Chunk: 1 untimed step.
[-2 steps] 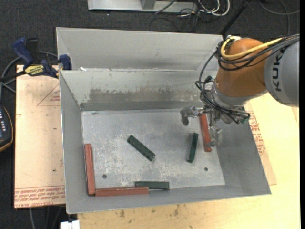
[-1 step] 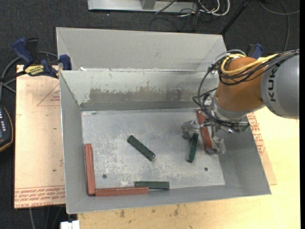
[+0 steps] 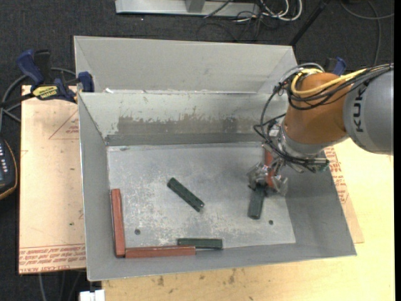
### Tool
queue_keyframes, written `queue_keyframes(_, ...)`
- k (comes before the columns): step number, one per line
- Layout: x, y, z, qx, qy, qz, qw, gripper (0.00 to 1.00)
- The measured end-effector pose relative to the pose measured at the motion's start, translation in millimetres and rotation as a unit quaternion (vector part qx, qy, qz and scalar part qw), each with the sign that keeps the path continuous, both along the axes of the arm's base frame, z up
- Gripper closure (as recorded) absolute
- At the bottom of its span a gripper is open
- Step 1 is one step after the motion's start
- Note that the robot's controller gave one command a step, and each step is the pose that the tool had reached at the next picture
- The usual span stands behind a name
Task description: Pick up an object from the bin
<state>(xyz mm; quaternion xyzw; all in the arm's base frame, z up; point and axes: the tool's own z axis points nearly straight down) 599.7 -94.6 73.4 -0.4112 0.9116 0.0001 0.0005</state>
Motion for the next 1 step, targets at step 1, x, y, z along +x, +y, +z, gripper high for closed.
queue_keyframes(1,-39.8,16.7,177.6,0.000,-0.0051,-0.005,1.0000,1.00)
